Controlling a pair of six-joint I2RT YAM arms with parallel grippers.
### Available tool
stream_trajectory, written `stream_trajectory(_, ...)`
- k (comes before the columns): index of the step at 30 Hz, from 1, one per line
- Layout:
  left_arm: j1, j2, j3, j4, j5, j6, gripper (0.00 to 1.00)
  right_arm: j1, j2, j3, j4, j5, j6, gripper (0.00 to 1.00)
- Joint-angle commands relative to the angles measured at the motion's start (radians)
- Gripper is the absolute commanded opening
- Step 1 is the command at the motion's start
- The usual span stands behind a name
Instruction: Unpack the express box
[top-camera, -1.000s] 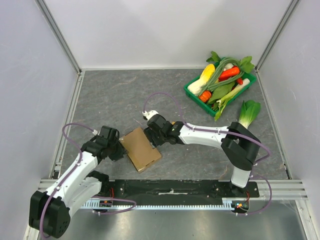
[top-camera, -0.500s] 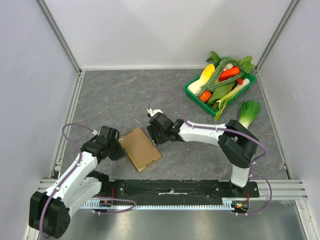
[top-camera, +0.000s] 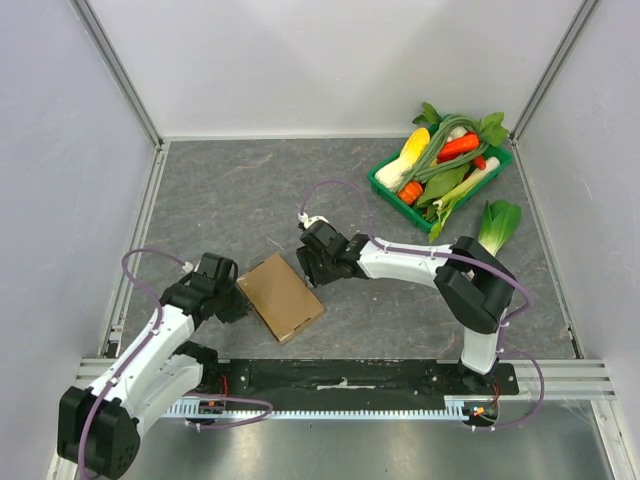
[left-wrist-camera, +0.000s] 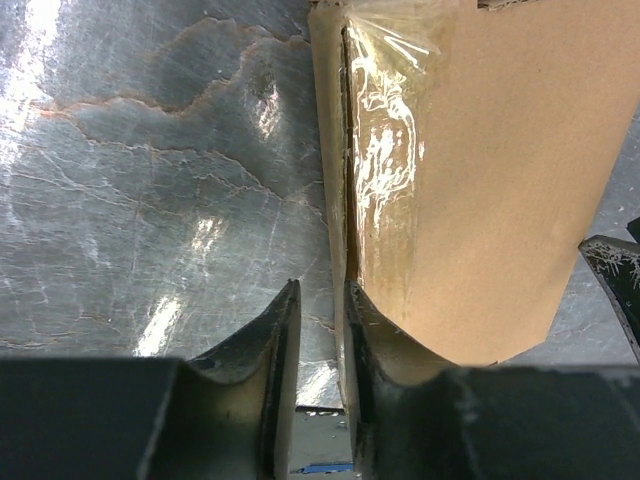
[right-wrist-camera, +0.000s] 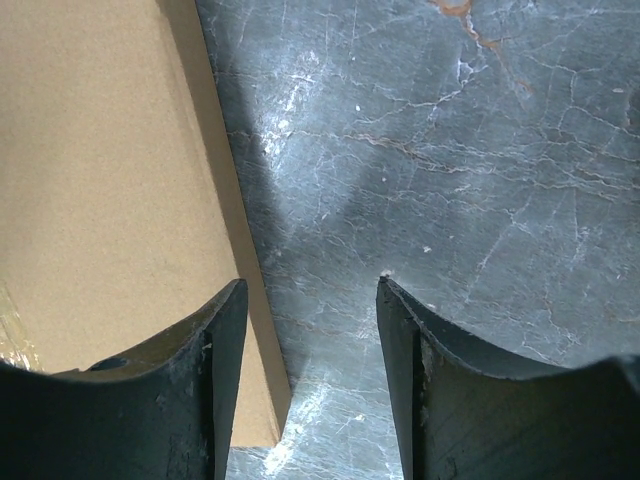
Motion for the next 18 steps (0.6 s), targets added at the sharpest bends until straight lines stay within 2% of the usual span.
stream_trajectory(1, 0.004, 0.023, 0.01, 0.0, -0.028, -0.011, 0.32, -0.012, 0.036, 0.026, -0.046, 0.03, -0.005, 0.59)
stream_trajectory(5, 0.004, 0.055, -0.011, 0.037, -0.025, -0.008, 0.36, -0.012, 0.039, 0.029, -0.046, 0.024, -0.005, 0.6)
stream_trajectory(8, 0.004, 0.085, -0.031, 0.063, -0.02, -0.011, 0.3, -0.015, 0.036, 0.03, -0.046, 0.019, -0.005, 0.6)
stream_trajectory(9, 0.004, 0.089, -0.041, 0.069, -0.019, -0.013, 0.21, -0.017, 0.036, 0.03, -0.046, 0.019, -0.005, 0.6)
stream_trajectory(11, 0.004, 0.094, -0.051, 0.083, -0.017, -0.021, 0.17, -0.016, 0.038, 0.035, -0.046, 0.018, -0.005, 0.6)
stream_trajectory(18, 0.004, 0.085, -0.061, 0.099, -0.046, -0.016, 0.2, -0.019, 0.042, 0.035, -0.047, 0.009, -0.005, 0.6)
